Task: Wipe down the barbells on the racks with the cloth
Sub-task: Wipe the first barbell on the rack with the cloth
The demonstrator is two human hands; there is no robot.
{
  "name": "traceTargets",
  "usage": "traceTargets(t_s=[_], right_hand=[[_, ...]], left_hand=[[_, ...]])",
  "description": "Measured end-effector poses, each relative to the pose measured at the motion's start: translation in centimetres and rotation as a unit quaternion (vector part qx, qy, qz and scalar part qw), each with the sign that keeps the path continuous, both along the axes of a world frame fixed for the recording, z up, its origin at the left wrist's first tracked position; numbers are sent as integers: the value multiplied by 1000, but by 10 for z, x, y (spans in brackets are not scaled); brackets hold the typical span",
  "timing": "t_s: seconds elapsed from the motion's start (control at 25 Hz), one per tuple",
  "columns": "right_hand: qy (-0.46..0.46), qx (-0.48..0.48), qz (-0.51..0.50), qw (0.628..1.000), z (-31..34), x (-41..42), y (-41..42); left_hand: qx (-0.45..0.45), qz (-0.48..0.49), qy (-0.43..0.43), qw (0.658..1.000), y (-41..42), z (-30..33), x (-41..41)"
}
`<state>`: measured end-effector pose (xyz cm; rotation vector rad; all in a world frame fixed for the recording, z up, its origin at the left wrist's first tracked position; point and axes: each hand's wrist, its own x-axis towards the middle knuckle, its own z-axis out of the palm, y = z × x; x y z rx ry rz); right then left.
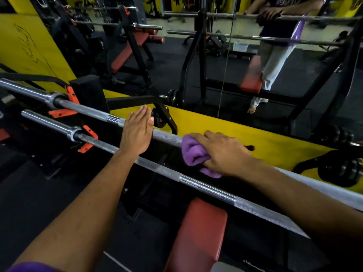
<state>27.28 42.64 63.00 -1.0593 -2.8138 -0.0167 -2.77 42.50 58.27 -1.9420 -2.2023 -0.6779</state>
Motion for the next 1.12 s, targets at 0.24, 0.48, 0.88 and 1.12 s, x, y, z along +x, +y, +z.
traceTargets(t_s=[0.24,0.48,0.88,1.12], right_hand=[[7,-13,-13,1000,4,28,-2],[23,36,-9,999,-1,-94,0],[588,-503,-185,606,-75,-16,-94],[768,-564,-240,185,-68,39,-61]], left_hand=[[21,1,15,1000,6,-5,-2],[9,-30,10,999,-1,2,-3],[-10,1,-7,1000,4,2,-2],[-6,-4,9,1000,5,1,-2]])
